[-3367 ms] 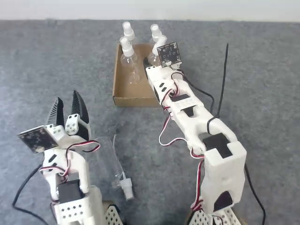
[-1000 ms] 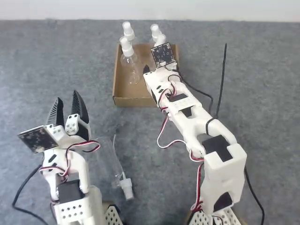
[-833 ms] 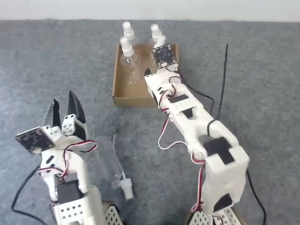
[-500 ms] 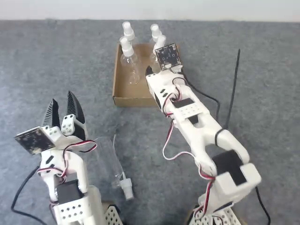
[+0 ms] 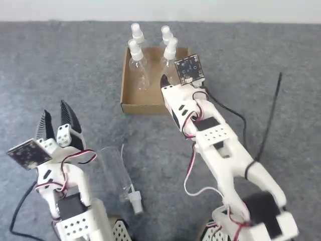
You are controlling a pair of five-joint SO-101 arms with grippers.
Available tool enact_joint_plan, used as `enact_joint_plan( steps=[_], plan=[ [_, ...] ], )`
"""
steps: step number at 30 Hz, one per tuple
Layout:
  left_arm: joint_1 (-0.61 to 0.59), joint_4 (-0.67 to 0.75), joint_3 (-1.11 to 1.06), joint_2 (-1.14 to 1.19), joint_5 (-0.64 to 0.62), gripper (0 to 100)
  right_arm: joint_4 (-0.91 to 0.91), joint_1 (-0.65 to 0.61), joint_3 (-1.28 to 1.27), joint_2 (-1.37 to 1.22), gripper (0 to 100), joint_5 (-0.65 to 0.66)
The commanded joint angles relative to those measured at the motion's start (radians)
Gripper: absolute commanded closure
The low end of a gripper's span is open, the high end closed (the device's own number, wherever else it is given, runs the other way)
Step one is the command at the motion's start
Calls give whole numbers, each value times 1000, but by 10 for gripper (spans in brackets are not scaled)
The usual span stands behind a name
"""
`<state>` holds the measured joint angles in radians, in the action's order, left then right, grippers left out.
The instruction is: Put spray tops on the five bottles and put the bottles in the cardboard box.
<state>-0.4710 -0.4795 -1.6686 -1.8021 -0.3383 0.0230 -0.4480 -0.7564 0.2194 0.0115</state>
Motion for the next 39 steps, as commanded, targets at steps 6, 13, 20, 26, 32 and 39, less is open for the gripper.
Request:
enact_joint_plan(
  steps=[6, 13, 20, 26, 32, 39],
  plan=[
    [-5, 40, 4, -17, 3, 841, 338, -8, 18, 341, 699, -17],
    [-21, 40, 5, -17, 2, 841, 503, -91, 18, 490, 699, -69],
    [-114, 40, 24, -17, -15, 841, 676, -232, 49, 559, 699, -75],
    [-196, 43, 38, -17, -97, 841, 834, -409, 97, 562, 699, -149],
    [-229, 46, 44, -17, -100, 841, 858, -541, 91, 561, 699, -198],
    [-238, 46, 54, -17, -100, 841, 832, -630, 86, 472, 699, -206]
  ],
)
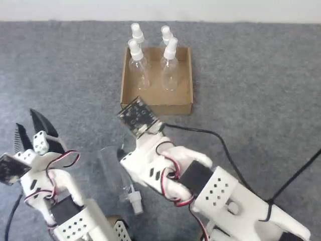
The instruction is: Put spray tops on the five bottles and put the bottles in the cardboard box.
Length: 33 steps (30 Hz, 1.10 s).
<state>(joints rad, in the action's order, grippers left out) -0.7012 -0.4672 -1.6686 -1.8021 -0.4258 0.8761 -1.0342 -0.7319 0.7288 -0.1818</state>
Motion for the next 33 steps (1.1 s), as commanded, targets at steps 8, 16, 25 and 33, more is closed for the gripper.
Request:
enact_joint_plan(
  steps=[8, 16, 25, 33],
  plan=[
    [-44, 32, 61, -17, -14, 841, -176, -88, 64, -282, 699, -12],
    [-44, 34, 61, -17, -14, 841, -291, -88, 80, -427, 699, -12],
    [-44, 34, 61, -17, -14, 841, -285, -90, 203, -627, 699, -12],
    [-44, 34, 61, -17, -14, 841, -280, -84, 273, -771, 699, -8]
  ],
)
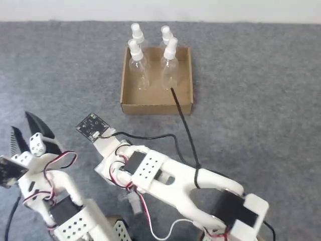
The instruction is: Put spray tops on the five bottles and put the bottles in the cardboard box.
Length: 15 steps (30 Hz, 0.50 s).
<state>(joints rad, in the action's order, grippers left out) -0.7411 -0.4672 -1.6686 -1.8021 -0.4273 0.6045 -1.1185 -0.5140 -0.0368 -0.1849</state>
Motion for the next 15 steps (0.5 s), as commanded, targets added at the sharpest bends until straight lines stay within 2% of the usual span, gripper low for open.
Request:
enact_joint_plan(
  steps=[1, 6, 12, 15],
  plan=[
    [-5, 34, 61, -17, -12, 841, -8, 1, 55, -13, 699, -3],
    [-5, 34, 61, -17, -12, 841, -8, 1, 54, -35, 709, -2],
    [-5, 34, 61, -17, -12, 841, -8, 41, 54, -35, 868, 0],
    [-5, 34, 61, -17, -12, 841, -8, 61, 52, -35, 908, 0]
  ],
)
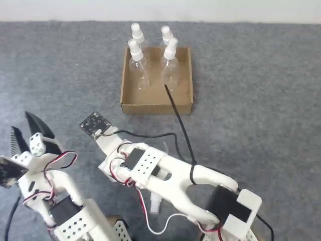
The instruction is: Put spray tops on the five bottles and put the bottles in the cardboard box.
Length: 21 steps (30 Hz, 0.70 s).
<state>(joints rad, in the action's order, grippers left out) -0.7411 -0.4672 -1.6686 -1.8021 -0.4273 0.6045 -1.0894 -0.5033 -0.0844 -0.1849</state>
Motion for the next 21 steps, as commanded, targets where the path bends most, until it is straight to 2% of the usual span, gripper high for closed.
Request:
enact_joint_plan(
  steps=[1, 17, 21],
  plan=[
    [-5, 34, 61, -17, -12, 841, -8, 36, 40, 13, 915, 0],
    [3, 34, 58, -17, -12, 841, 96, 119, 32, 137, 918, -9],
    [5, 34, 56, -17, -87, 841, 96, 119, -3, 199, 918, -9]
  ],
)
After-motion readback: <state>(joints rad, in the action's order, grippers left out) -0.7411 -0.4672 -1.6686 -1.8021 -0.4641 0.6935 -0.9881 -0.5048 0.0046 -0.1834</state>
